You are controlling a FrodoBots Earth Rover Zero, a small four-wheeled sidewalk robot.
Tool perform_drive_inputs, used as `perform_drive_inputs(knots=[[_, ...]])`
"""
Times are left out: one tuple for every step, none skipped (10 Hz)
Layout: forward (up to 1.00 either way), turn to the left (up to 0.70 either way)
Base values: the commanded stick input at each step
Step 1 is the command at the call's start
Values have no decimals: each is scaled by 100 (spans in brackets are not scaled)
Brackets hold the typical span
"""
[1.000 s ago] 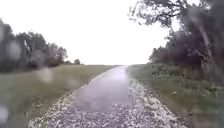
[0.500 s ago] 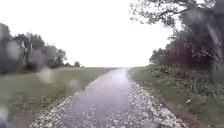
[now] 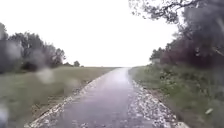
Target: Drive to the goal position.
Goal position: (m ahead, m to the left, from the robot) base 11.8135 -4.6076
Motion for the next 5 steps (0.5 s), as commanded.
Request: perform_drive_inputs(knots=[[70,0],[70,0],[70,0],[70,0],[70,0]])
